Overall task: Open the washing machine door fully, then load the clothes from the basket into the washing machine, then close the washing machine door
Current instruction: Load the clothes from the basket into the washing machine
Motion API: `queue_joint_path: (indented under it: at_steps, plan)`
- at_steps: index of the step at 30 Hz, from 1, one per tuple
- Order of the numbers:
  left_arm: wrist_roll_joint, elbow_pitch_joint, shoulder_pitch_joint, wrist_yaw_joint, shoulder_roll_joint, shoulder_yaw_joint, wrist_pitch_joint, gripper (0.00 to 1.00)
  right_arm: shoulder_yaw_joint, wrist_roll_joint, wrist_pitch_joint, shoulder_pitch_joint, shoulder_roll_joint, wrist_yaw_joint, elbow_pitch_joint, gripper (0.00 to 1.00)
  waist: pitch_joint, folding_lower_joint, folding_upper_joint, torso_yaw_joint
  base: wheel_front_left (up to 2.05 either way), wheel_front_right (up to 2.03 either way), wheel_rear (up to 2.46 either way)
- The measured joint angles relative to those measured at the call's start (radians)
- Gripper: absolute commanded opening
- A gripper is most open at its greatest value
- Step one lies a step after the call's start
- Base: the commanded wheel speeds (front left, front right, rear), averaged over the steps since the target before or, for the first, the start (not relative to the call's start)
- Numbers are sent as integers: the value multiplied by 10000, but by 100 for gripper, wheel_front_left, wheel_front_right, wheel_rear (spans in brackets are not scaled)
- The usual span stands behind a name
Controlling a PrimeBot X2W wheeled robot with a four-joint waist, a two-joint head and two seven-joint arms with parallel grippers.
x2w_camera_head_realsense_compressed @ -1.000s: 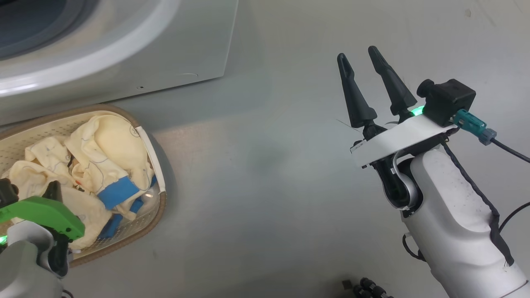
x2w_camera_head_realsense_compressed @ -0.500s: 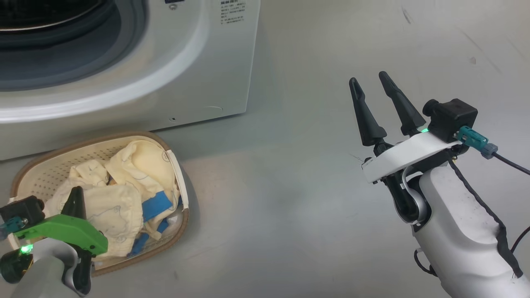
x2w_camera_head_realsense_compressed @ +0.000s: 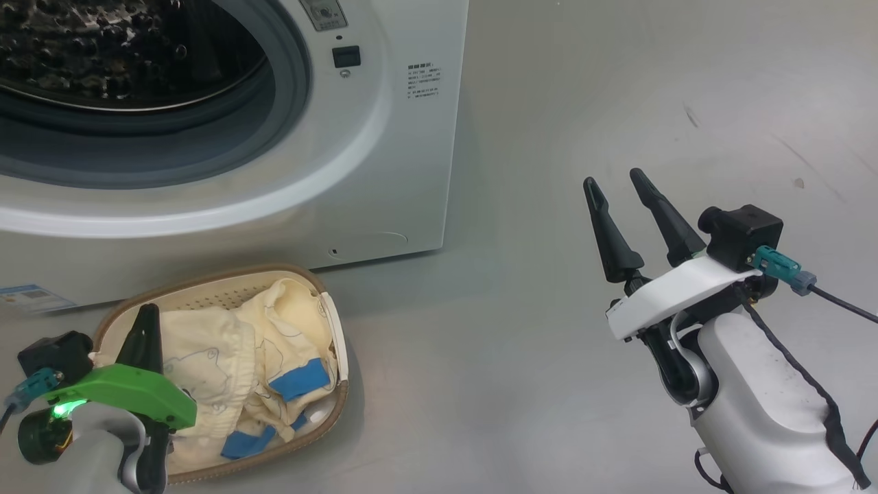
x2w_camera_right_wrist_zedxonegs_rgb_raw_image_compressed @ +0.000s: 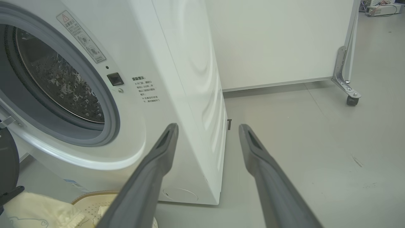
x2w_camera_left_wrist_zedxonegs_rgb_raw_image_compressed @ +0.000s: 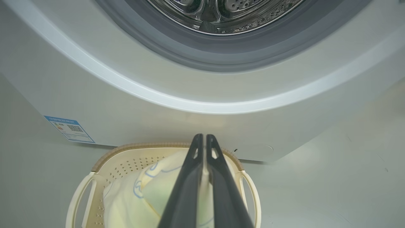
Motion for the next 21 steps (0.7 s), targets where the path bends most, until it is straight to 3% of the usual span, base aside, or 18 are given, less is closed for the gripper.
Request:
queue_joint_path:
  at_steps: [13, 21]
  plan:
    - [86, -1473, 552, 0, 205, 134, -88, 0, 67, 355, 2, 768, -259, 0, 136, 100, -1354, 0, 0, 273, 0, 0, 0]
    - [698, -2999, 685, 0, 284, 543, -90, 0, 67, 477, 2, 1083, -397, 0, 125, 100, -1908, 0, 0, 429, 0, 0, 0]
